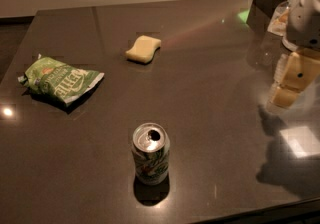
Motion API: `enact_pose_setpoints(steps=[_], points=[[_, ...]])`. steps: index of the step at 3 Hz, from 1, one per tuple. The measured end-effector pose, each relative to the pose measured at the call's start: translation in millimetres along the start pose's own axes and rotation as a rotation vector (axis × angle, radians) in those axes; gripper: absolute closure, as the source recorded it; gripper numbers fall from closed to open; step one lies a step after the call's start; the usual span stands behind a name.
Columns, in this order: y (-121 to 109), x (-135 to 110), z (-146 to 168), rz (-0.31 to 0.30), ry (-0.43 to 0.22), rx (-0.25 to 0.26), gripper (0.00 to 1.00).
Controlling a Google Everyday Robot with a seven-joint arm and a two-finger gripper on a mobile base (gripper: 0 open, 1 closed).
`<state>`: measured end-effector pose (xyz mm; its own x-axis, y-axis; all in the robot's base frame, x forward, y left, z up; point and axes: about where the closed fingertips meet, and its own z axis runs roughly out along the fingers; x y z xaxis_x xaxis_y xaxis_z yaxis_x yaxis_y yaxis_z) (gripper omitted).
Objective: Pick sponge
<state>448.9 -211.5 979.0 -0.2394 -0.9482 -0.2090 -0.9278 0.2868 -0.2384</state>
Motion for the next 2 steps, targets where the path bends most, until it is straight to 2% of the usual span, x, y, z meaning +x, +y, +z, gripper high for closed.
enact_pose_setpoints(steps=[2], points=[[-51, -39, 20, 0.095, -0.026, 0.046, 0.0]])
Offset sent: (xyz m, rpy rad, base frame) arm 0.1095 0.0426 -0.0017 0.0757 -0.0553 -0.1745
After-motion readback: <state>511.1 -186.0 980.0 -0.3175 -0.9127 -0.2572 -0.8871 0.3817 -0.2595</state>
